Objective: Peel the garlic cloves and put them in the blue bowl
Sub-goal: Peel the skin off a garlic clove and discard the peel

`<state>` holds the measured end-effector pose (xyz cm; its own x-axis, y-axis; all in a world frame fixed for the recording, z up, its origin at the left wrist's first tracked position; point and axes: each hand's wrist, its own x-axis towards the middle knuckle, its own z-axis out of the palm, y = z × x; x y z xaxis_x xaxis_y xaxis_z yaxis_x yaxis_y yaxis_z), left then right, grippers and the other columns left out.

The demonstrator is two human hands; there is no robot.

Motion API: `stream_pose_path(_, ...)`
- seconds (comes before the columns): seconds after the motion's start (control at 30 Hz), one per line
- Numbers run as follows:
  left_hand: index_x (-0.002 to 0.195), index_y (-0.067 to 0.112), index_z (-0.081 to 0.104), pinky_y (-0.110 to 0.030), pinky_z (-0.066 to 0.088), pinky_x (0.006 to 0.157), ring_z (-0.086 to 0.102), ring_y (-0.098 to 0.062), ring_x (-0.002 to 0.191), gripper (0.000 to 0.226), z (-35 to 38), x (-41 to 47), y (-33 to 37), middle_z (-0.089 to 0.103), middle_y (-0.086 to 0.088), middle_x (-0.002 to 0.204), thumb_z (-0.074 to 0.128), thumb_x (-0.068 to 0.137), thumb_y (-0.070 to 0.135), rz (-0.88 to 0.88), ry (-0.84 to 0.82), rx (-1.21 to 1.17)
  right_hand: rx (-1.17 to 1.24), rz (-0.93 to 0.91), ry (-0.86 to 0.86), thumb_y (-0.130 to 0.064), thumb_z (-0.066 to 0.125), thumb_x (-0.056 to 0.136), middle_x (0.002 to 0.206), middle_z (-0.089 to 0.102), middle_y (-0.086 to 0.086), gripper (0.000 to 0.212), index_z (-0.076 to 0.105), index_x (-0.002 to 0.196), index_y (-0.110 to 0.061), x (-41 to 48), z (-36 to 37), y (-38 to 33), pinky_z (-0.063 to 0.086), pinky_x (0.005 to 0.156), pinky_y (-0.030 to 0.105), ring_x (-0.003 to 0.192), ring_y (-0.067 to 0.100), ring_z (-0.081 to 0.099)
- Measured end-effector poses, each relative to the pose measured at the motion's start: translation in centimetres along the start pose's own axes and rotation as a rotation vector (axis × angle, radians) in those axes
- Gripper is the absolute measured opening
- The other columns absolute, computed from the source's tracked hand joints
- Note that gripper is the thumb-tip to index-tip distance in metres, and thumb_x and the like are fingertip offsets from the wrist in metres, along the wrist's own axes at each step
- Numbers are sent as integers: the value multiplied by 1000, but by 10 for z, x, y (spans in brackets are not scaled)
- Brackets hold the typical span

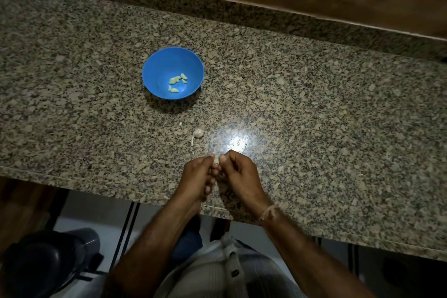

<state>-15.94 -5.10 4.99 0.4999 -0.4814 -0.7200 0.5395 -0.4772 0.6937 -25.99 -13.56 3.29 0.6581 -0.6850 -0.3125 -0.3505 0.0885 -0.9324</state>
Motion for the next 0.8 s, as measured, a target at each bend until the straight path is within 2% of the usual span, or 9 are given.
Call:
stream_pose_path(0.1,76,12,67,-21,31,42,45,-10,45,40,-1,4,-1,60,-4,61,57,106,37,32,35,9,87,14,-10,-27,61,106,73,66,-3,30,66,80,-16,1,3,2,52,69,28,71,10,61)
stream_pose_path(0.23,69,15,67,-19,29,43,44,-8,42,41,-3,10,4,61,1,55,59,104,33,-36,12,-1,62,2,-11,-26,60,107,76,67,6,28,65,84,-10,4,3,7,52,70,30,74,13,62)
stream_pose_path(0.3,73,13,68,-20,29,44,44,-8,42,35,-4,15,2,63,0,57,60,103,30,-17,26,15,70,13,-17,-24,59,108,75,66,4,29,65,86,-7,6,1,7,52,70,28,74,12,62)
stream_pose_path(0.37,83,13,66,-26,39,48,53,-11,50,25,-7,18,-2,66,-2,67,61,103,27,134,97,91,86,35,-22,-23,59,108,73,65,0,30,64,85,-3,7,1,6,52,67,24,70,10,62)
stream_pose_path(0.43,90,20,68,-34,53,59,66,-15,66,15,-11,18,-6,72,1,77,66,101,30,340,147,214,90,41,-31,-24,59,108,71,65,-2,32,65,84,-3,8,2,5,53,65,24,67,9,62)
stream_pose_path(0.53,94,25,75,-40,63,74,75,-12,81,6,-15,15,-7,77,8,85,72,97,21,467,152,292,77,50,-35,-23,60,107,71,67,0,30,67,85,-4,11,4,7,56,67,28,68,9,64)
stream_pose_path(0.67,94,28,77,-43,65,79,74,-7,85,13,-20,18,-8,78,12,87,74,94,15,451,153,335,77,82,-38,-14,60,106,74,70,2,22,69,90,-2,13,7,12,56,68,30,69,12,66)
stream_pose_path(0.8,89,28,77,-47,65,77,75,-9,82,12,-26,21,-5,78,9,83,78,90,15,405,117,351,-40,4,-26,-12,62,104,73,71,0,19,70,86,-11,14,4,14,58,66,33,69,12,68)
